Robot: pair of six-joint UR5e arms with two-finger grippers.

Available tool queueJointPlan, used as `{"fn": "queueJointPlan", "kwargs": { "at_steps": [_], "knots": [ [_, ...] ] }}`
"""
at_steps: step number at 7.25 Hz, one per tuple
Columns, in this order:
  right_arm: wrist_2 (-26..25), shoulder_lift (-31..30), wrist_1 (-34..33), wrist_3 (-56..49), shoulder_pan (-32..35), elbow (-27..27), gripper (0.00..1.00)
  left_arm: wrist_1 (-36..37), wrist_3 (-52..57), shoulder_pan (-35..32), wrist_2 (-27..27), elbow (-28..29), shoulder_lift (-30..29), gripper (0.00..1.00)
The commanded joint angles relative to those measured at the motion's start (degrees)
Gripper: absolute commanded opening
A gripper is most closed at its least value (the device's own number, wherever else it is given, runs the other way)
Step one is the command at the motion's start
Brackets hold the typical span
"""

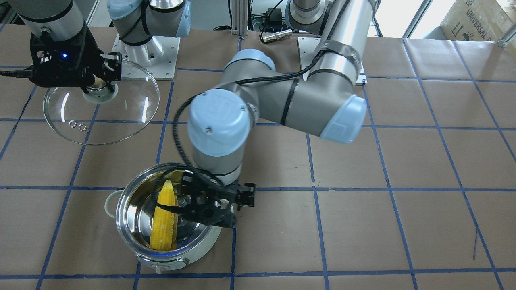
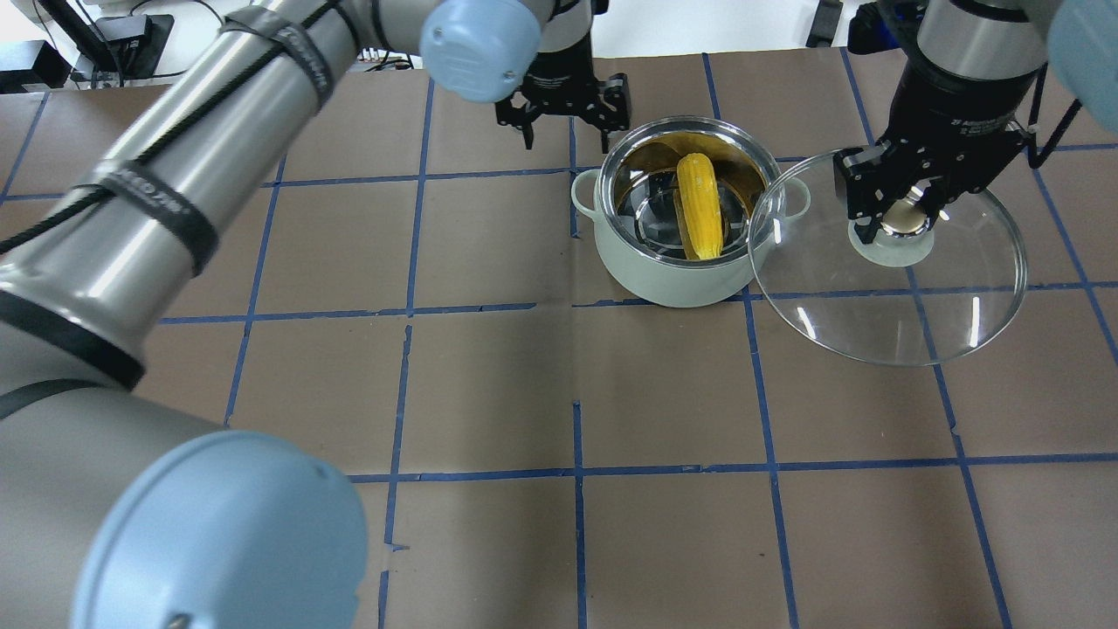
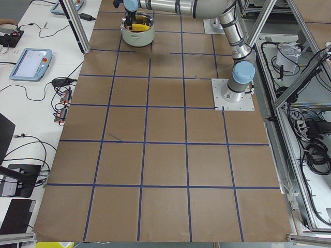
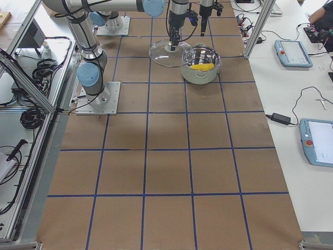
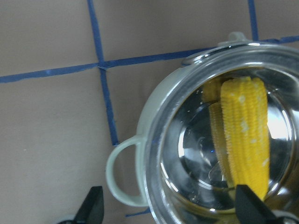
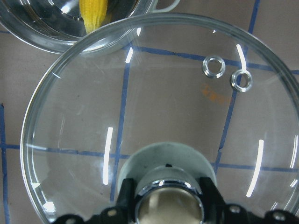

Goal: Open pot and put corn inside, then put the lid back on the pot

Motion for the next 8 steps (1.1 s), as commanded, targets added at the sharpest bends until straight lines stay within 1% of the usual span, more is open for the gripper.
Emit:
{"fn": "queueJointPlan", "kwargs": {
  "at_steps": [1, 2, 3, 4, 5, 6, 7, 8],
  "knots": [
    [5.30, 7.64, -0.16, 0.27, 2.41, -9.23, 0.36, -1.46, 6.96, 9.21, 0.38, -13.80, 13.61, 1.00],
    [5.33, 11.86, -0.51, 0.36, 4.95, -13.11, 0.36, -1.55, 7.06, 13.86, 3.42, -20.74, 20.37, 1.00],
    [5.94, 16.52, -2.16, 0.71, 6.19, -16.80, 0.36, -1.55, 7.06, 17.30, 4.24, -25.51, 25.92, 1.00],
    [6.12, 19.78, -2.53, 0.54, 6.38, -19.27, 0.36, -4.51, 7.06, 19.07, 4.07, -26.42, 30.07, 1.00],
    [6.39, 21.56, -2.97, 0.28, 6.38, -19.73, 0.36, -7.06, 6.54, 19.01, 3.81, -25.39, 30.72, 1.00],
    [7.00, 23.23, -4.45, 0.27, 6.38, -19.74, 0.35, -7.44, 6.36, 18.92, 3.63, -23.81, 29.77, 1.00],
    [8.48, 24.72, -5.51, 0.19, 6.38, -19.74, 0.35, -7.35, 6.44, 18.74, 3.46, -23.45, 29.15, 1.00],
    [8.59, 26.13, -7.09, 0.19, 6.55, -19.74, 0.35, -6.92, 7.49, 18.22, 3.80, -25.10, 29.14, 1.00]
  ]
}}
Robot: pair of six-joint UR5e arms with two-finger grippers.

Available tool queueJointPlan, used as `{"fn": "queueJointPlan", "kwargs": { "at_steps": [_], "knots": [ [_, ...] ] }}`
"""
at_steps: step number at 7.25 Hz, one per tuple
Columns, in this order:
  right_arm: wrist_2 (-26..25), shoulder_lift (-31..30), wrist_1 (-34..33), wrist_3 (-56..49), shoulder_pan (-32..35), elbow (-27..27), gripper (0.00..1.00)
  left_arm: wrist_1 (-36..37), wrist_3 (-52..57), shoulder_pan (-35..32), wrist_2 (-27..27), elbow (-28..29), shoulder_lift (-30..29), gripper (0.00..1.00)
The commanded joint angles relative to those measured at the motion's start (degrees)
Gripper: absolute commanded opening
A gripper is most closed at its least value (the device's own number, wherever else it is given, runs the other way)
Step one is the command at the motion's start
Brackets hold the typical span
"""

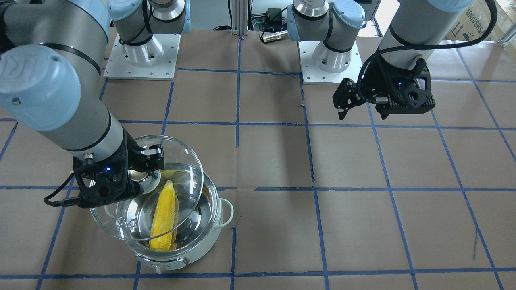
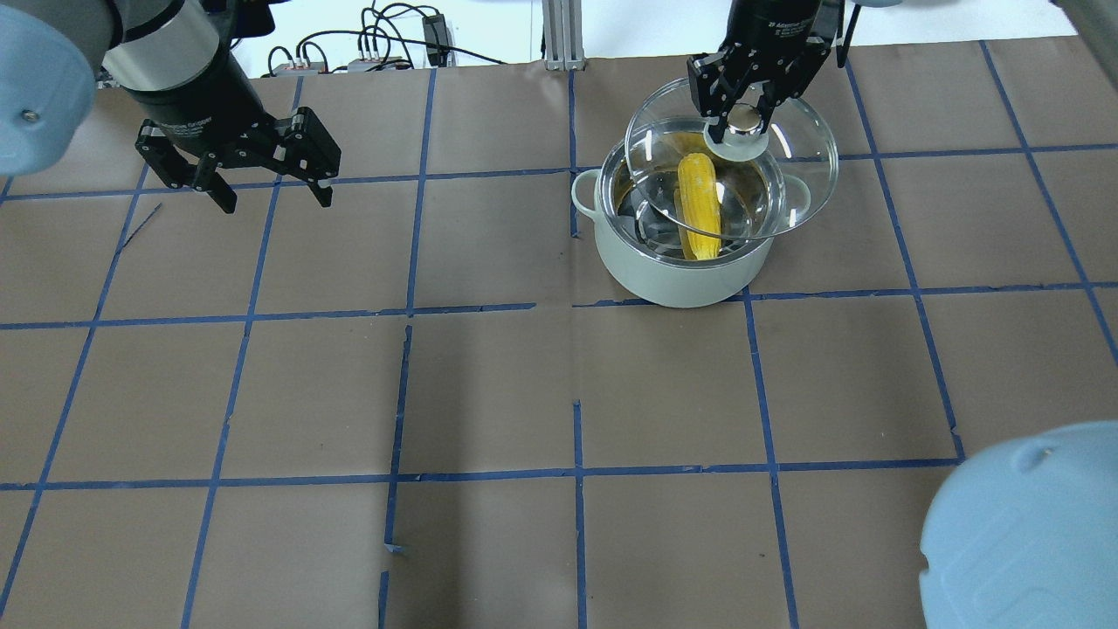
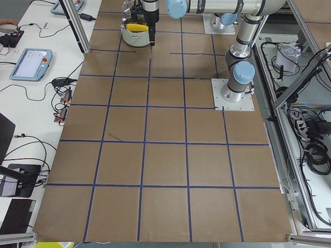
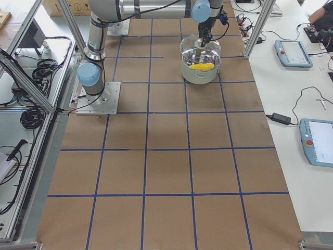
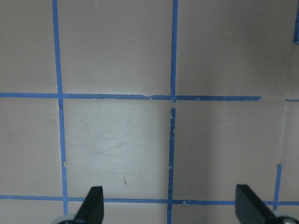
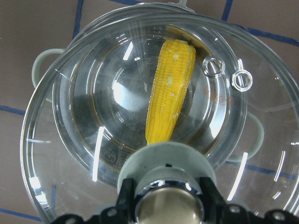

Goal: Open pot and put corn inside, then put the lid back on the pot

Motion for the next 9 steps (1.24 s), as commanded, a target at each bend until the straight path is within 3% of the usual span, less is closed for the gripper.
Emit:
{"fn": "queueJointPlan", "kwargs": {
  "at_steps": [1, 9],
  "knots": [
    [0.65, 2.62, -2.47, -0.04, 0.67, -0.07, 0.35, 1.66, 1.15, -0.25, -0.17, -0.78, -0.28, 1.00],
    [0.74, 5.97, -4.24, 0.13, 2.26, 0.54, 0.36, 1.06, 0.98, -0.07, 0.27, -0.42, -0.46, 1.00]
  ]
}}
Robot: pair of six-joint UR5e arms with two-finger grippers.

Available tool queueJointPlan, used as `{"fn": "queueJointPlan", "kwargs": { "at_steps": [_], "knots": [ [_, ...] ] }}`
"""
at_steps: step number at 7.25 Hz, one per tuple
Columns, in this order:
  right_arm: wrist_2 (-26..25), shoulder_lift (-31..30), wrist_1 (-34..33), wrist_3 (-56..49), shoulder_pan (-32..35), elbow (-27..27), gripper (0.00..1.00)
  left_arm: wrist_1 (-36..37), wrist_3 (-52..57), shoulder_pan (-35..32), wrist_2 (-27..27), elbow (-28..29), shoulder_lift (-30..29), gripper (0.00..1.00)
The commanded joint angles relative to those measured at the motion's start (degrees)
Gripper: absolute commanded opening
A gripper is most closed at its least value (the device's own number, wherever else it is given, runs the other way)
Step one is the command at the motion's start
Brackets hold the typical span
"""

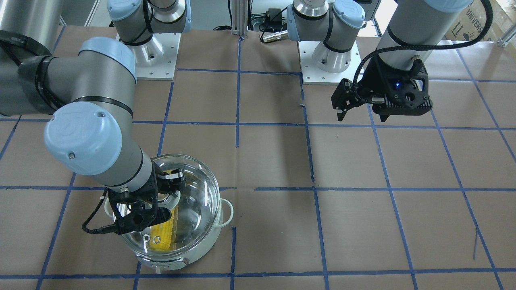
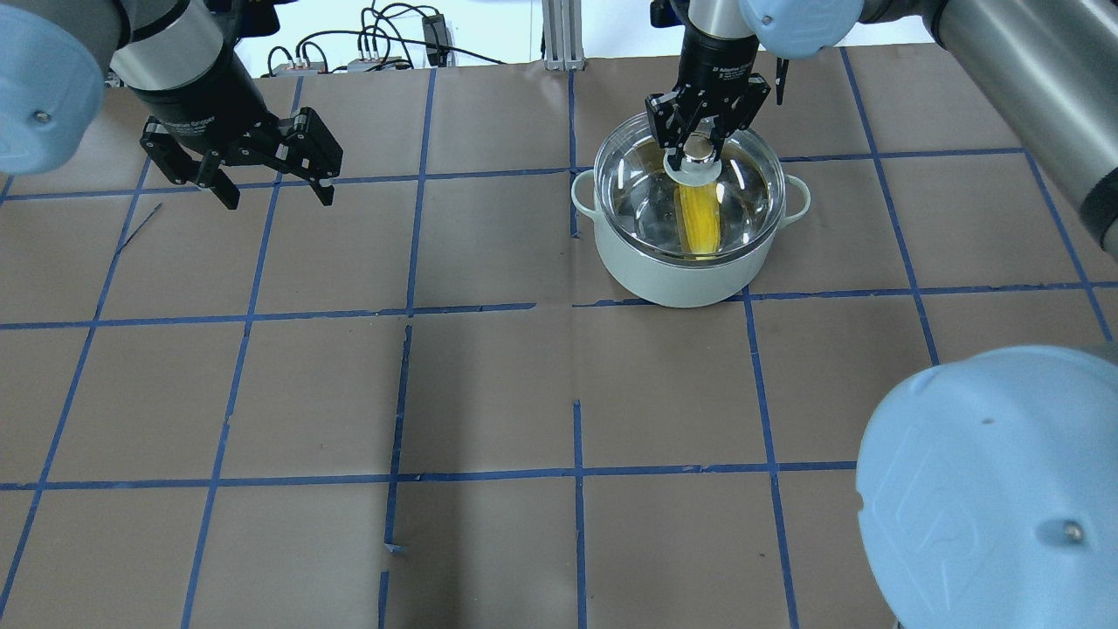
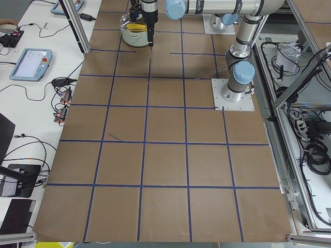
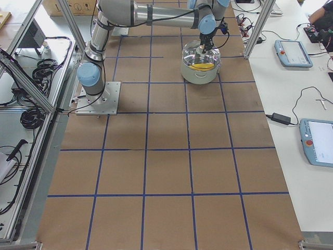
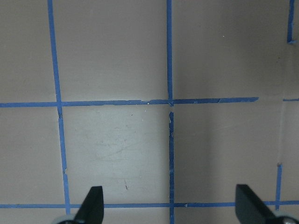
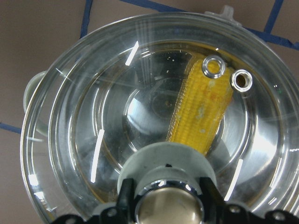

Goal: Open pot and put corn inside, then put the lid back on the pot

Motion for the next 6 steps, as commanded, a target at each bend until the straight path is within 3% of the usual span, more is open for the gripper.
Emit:
{"fn": "queueJointPlan", "kwargs": {
  "at_steps": [1, 6],
  "knots": [
    [-0.06, 0.27, -0.01, -0.22, 0.00, 0.11, 0.36, -0.05, -0.26, -0.21, -0.18, -0.35, 0.04, 1.00],
    [-0.23, 1.14, -0.10, -0.75, -0.09, -0.41, 0.36, 0.04, -0.26, -0.21, -0.09, -0.61, 0.04, 1.00]
  ]
}}
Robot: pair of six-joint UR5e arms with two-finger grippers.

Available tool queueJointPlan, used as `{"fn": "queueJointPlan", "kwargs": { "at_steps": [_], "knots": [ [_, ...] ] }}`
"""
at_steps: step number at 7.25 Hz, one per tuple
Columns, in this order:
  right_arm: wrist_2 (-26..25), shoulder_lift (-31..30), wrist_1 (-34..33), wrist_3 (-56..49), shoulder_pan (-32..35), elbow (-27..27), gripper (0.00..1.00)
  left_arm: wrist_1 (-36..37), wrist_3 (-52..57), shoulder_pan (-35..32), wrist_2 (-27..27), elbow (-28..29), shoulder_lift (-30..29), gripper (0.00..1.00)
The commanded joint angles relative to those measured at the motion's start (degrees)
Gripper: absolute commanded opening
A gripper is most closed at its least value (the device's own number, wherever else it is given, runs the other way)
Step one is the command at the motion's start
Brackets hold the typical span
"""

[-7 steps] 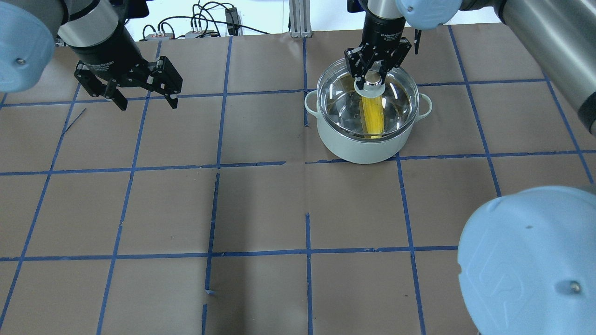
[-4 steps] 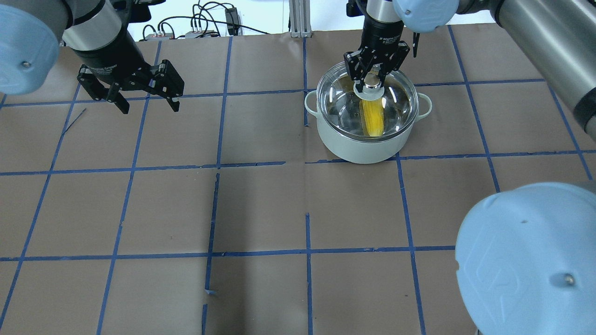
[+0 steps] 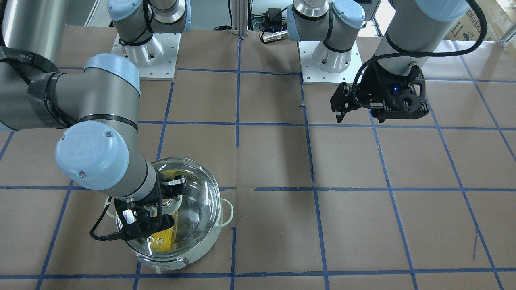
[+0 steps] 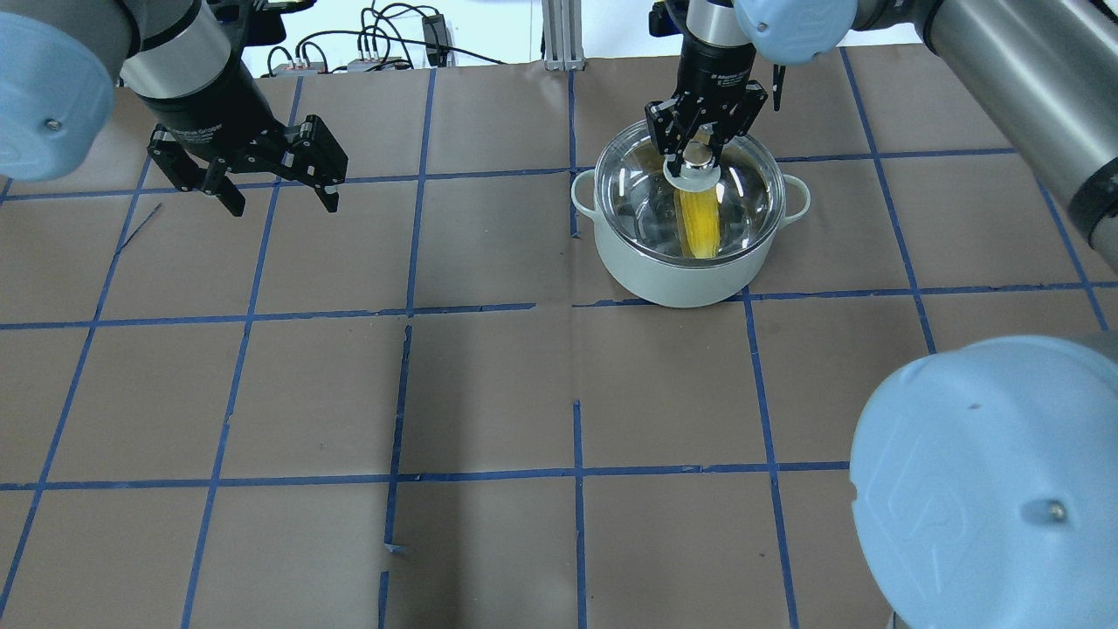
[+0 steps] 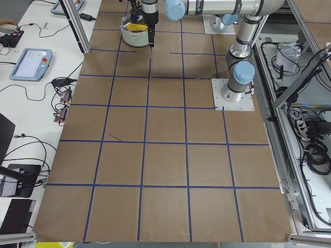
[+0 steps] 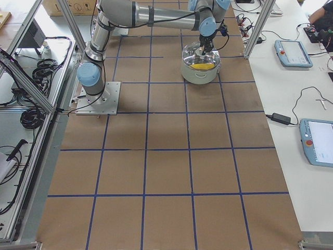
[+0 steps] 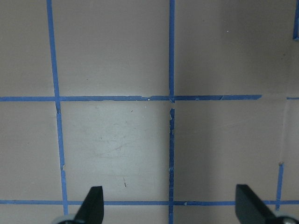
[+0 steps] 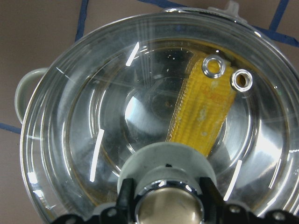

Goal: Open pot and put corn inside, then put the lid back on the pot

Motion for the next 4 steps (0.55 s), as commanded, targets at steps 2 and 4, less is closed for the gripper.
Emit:
{"fn": "queueJointPlan", "kwargs": {
  "at_steps": [2, 4],
  "knots": [
    [-0.07, 0.26, -0.02, -0.05, -0.04, -0.34, 0.36, 0.00, 0.00, 0.00, 0.11, -0.06, 0.19, 1.00],
    [-0.33, 0.26, -0.19, -0.05, -0.04, -0.34, 0.46, 0.00, 0.00, 0.00, -0.15, 0.02, 0.28, 1.00]
  ]
}}
